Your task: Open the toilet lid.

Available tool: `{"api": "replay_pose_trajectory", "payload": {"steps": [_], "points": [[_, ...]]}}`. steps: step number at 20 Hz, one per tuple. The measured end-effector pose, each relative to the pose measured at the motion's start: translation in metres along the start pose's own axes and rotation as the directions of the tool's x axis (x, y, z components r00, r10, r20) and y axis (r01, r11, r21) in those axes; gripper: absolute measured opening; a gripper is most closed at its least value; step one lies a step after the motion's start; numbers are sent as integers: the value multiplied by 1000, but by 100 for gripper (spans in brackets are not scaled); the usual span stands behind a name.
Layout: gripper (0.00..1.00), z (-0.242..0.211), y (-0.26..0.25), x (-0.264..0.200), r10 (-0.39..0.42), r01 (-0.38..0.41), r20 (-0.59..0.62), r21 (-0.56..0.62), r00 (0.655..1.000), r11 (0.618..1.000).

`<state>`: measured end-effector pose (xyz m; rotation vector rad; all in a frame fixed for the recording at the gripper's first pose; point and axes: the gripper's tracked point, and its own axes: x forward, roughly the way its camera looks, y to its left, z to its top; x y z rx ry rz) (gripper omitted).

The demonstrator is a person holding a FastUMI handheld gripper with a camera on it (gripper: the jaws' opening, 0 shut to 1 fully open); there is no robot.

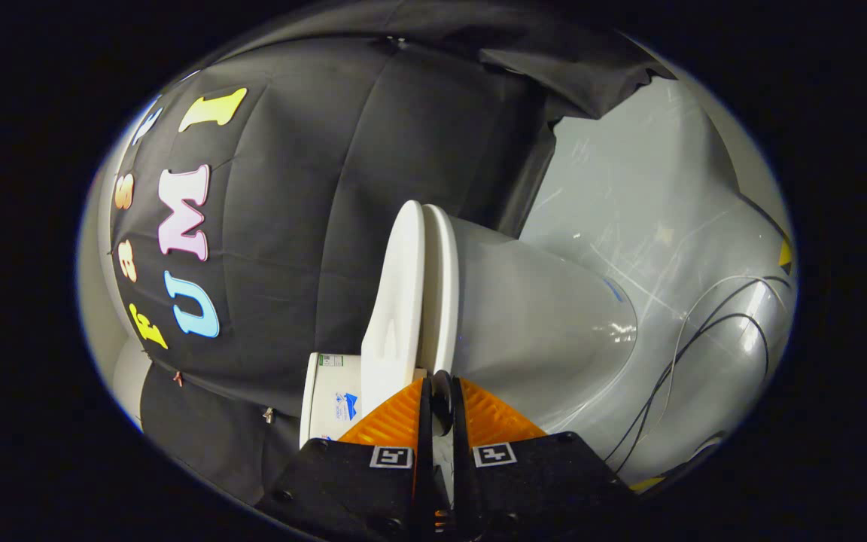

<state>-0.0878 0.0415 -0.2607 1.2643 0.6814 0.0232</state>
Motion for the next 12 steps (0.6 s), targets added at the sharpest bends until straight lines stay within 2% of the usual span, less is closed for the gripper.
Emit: {"api": "replay_pose_trajectory", "payload": {"steps": [1, 2, 5, 8, 12], "points": [[14, 21, 3, -51, 10, -11, 14, 36, 1000, 999], [5, 4, 0, 0, 4, -4, 17, 38, 1000, 999], [5, 4, 2, -3, -12, 11, 28, 44, 1000, 999], [6, 2, 8, -5, -47, 48, 35, -21, 998, 999], [5, 3, 29, -9, -50, 52, 46, -48, 998, 997]]}}
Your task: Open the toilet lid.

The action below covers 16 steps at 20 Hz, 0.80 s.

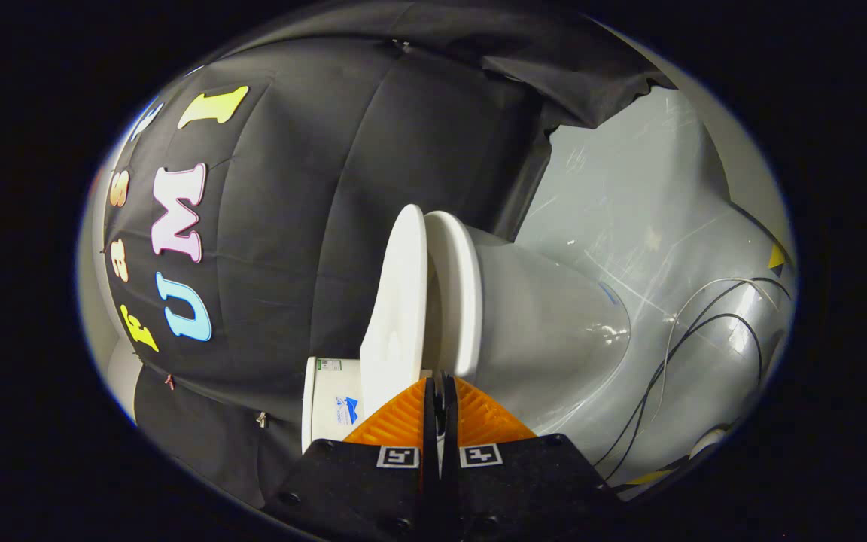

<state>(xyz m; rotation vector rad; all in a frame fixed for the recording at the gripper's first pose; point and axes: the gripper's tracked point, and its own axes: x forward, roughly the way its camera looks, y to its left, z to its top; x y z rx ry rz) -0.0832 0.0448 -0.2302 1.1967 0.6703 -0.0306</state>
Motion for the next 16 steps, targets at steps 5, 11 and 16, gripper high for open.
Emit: {"api": "replay_pose_trajectory", "payload": {"steps": [5, 11, 16], "points": [[5, 2, 39, -10, 10, -7, 32, -97, 999, 995], [5, 1, 96, -22, 29, -18, 51, -209, 998, 978], [5, -12, 152, -33, 22, 7, 81, -340, 996, 940]]}}
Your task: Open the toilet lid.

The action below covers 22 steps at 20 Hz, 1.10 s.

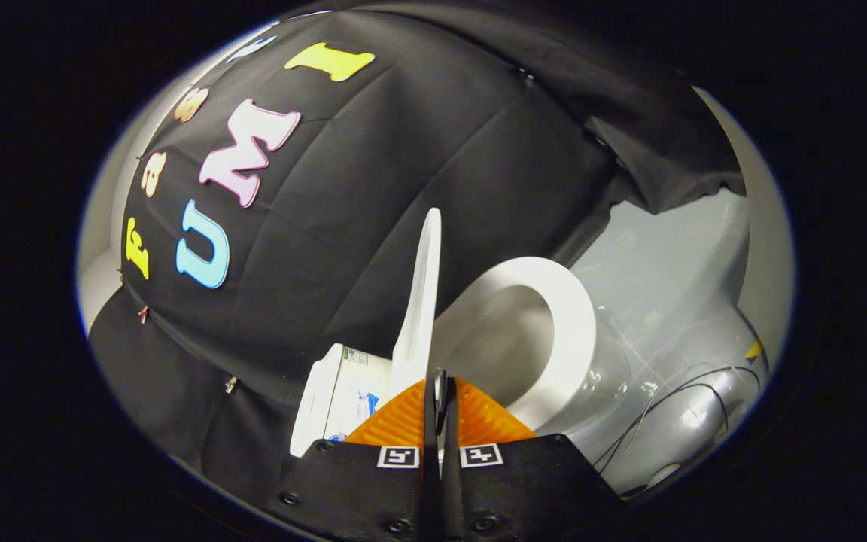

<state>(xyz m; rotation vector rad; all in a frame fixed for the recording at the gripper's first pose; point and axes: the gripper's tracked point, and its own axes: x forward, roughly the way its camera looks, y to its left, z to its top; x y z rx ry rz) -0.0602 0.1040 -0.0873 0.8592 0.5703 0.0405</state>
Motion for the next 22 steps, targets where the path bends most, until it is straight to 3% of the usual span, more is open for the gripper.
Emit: {"api": "replay_pose_trajectory", "payload": {"steps": [2, 9, 14, 22], "points": [[5, 1, 31, -3, 22, -21, 23, -54, 999, 998], [5, -6, 85, -7, -59, 81, 89, -274, 994, 958], [6, -11, 110, -4, -103, 148, 142, -355, 984, 923], [6, -32, 171, -3, -116, 192, 192, -442, 975, 876]]}}
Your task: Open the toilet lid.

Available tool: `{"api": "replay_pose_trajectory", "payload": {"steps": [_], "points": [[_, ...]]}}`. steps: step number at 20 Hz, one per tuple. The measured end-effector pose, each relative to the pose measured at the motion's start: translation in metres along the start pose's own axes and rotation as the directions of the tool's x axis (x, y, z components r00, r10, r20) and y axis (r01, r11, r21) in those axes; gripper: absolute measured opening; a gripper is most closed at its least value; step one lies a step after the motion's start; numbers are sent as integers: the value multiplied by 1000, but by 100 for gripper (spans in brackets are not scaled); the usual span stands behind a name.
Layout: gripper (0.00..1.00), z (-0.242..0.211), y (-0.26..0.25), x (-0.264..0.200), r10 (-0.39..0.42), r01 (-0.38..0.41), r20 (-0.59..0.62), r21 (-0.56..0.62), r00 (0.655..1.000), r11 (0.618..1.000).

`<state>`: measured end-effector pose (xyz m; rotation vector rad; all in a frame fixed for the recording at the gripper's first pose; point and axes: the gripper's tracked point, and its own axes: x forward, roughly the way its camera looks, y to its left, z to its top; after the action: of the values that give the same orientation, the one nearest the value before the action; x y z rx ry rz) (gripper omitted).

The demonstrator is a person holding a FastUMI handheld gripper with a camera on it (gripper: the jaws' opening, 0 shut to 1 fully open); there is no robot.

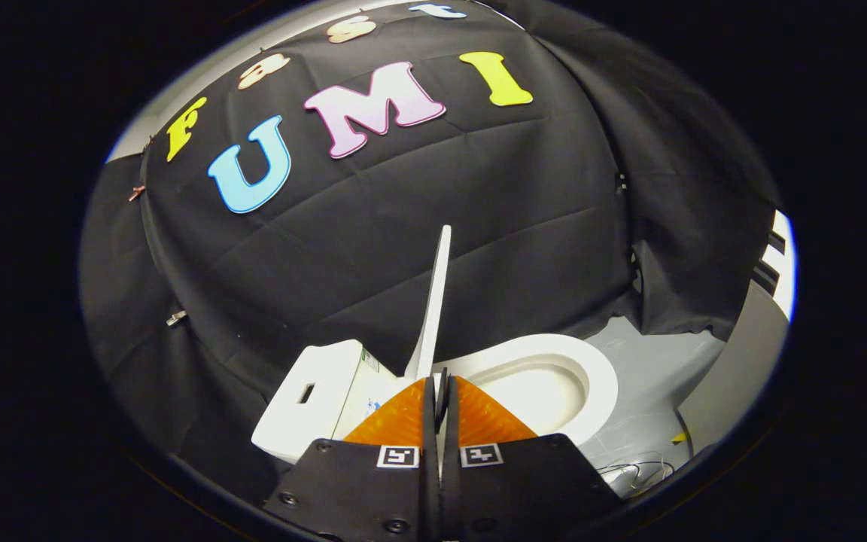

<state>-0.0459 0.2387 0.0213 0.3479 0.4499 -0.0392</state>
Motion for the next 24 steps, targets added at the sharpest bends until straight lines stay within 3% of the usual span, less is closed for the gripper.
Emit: {"api": "replay_pose_trajectory", "payload": {"steps": [6, 10, 24], "points": [[5, 2, 58, -4, -84, 89, 46, -137, 995, 986], [6, -3, 102, -5, -96, 112, 85, -221, 992, 969], [5, -38, 221, 3, -108, 183, 225, -346, 968, 920]]}}
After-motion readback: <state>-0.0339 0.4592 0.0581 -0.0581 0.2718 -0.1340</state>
